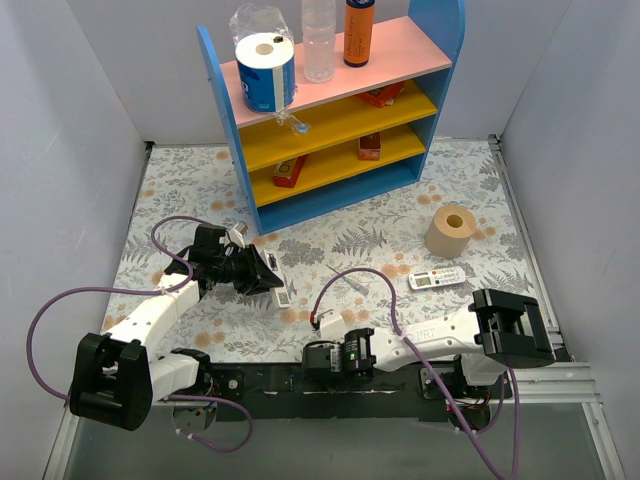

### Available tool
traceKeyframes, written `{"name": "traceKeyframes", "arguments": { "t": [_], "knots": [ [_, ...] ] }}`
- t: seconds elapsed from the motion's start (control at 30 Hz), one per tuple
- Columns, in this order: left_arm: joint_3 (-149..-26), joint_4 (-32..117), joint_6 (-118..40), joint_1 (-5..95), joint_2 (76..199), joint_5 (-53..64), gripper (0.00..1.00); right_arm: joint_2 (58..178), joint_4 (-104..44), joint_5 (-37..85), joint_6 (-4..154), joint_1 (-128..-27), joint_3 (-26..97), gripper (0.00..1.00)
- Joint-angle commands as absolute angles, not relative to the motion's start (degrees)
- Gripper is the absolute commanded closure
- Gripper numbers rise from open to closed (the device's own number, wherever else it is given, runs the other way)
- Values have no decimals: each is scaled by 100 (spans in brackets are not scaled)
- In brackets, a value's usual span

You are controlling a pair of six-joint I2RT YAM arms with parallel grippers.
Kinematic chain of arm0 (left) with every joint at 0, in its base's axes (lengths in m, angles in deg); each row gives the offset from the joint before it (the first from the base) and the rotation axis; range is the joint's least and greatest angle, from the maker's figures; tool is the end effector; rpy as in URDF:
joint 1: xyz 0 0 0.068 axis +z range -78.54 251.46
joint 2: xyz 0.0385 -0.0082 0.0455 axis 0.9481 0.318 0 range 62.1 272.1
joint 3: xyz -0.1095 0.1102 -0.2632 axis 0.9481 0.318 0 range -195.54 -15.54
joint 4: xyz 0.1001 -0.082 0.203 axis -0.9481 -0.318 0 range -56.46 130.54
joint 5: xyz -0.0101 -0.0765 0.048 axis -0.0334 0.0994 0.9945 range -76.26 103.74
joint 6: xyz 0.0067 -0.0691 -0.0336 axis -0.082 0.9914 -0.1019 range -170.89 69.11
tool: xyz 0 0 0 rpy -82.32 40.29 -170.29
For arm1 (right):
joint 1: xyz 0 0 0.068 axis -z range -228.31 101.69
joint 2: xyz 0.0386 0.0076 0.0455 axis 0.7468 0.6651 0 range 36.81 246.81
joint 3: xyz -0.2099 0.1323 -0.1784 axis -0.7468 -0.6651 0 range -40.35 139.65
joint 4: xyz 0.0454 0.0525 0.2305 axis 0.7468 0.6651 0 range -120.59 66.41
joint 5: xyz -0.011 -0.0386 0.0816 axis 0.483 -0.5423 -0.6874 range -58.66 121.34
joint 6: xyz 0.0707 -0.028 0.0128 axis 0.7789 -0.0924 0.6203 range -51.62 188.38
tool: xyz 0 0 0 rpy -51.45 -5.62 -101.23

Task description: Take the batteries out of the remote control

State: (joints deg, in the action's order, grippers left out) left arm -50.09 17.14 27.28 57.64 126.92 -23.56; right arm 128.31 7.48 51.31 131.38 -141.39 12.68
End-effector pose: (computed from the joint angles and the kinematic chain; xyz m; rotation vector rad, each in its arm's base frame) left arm 0.1756 -0.0841 0.2209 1.2306 -2.5391 1.3195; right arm 0.0077 0.2719 0.1876 -0.6573 2.6662 0.2171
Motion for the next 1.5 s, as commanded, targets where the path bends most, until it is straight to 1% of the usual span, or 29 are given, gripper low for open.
{"name": "traceKeyframes", "arguments": {
  "t": [0.0, 0.27, 0.4, 0.47, 0.5, 0.57, 0.7, 0.73, 0.83, 0.97, 1.07, 1.17, 1.47],
  "knots": [
    [-5035, 1734, 2671, 5793, 12521, -2379, 100, 12576, 1054, 5463, 13131, -14147, 1396, 45],
    [-5026, 1742, 2689, 5793, 12547, -2335, 100, 12382, 1248, 5657, 12902, -13919, 1502, 45],
    [-5044, 1742, 2680, 5793, 12565, -2318, 100, 12268, 1099, 5631, 12675, -13901, 1449, 38],
    [-5052, 1716, 2680, 5793, 12565, -2317, 100, 12198, 671, 5552, 12193, -13893, 1284, 36],
    [-5044, 1716, 2671, 5801, 12565, -2300, 100, 12050, 459, 5482, 11625, -13910, 1186, 36],
    [-5044, 1716, 2671, 5793, 12582, -2309, 100, 11865, 98, 5263, 11050, -13910, 880, 34],
    [-5044, 1716, 2671, 5793, 12583, -2300, 100, 11259, -165, 5332, 10066, -13919, 641, 31],
    [-5044, 1716, 2680, 5793, 12582, -2300, 100, 11153, -333, 5245, 9515, -13919, 580, 31],
    [-5044, 1751, 2689, 5793, 12582, -2282, 100, 10871, -694, 4928, 8583, -13945, 333, 30],
    [-5061, 1751, 2663, 5793, 12609, -2282, 100, 10888, -677, 4902, 7860, -13980, 342, 29],
    [-5140, 1699, 2601, 5793, 12705, -2256, 100, 10914, -1028, 4586, 7219, -13998, 218, 29],
    [-5149, 1690, 2601, 5801, 12828, -2317, 100, 10984, -1178, 4514, 6900, -14077, 201, 28],
    [-5263, 1602, 2513, 5950, 12995, -2326, 100, 11617, -835, 4243, 5538, -14367, 315, 28]
  ]
}}
